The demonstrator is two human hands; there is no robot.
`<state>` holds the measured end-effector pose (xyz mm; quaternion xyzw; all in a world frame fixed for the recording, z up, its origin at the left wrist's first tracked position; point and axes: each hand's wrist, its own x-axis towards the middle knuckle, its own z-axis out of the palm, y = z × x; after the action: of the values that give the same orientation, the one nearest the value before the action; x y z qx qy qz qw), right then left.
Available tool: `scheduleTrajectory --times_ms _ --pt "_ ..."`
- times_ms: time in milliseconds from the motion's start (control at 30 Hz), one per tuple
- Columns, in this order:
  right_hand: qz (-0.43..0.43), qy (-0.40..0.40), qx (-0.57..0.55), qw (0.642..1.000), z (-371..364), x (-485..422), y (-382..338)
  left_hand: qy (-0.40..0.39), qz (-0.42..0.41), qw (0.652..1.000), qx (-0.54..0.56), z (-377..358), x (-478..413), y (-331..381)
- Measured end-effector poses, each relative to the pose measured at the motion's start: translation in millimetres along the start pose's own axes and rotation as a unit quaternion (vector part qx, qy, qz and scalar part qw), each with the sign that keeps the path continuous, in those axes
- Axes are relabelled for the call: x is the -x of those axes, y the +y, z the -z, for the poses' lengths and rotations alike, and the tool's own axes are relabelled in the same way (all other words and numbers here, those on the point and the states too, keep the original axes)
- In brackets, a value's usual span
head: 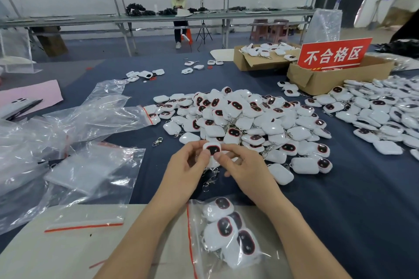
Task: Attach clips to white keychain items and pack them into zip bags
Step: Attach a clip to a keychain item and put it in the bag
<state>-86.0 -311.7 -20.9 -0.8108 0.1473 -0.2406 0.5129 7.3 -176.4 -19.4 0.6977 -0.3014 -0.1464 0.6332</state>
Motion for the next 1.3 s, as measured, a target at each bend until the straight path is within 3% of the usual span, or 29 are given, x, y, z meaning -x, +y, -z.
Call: scheduleTrajectory --times_ms 433,1300 --pt "-0.005 0.002 -0.065 0.998 5.3 -0.8 1.3 -0.053 -0.010 0.998 -0.019 4.6 1.9 2.5" --pt "-0.017 0.000 -0.083 0.996 7.5 0.1 -1.5 -0.064 -0.026 0.998 -0.014 0.4 3.7 4.6"
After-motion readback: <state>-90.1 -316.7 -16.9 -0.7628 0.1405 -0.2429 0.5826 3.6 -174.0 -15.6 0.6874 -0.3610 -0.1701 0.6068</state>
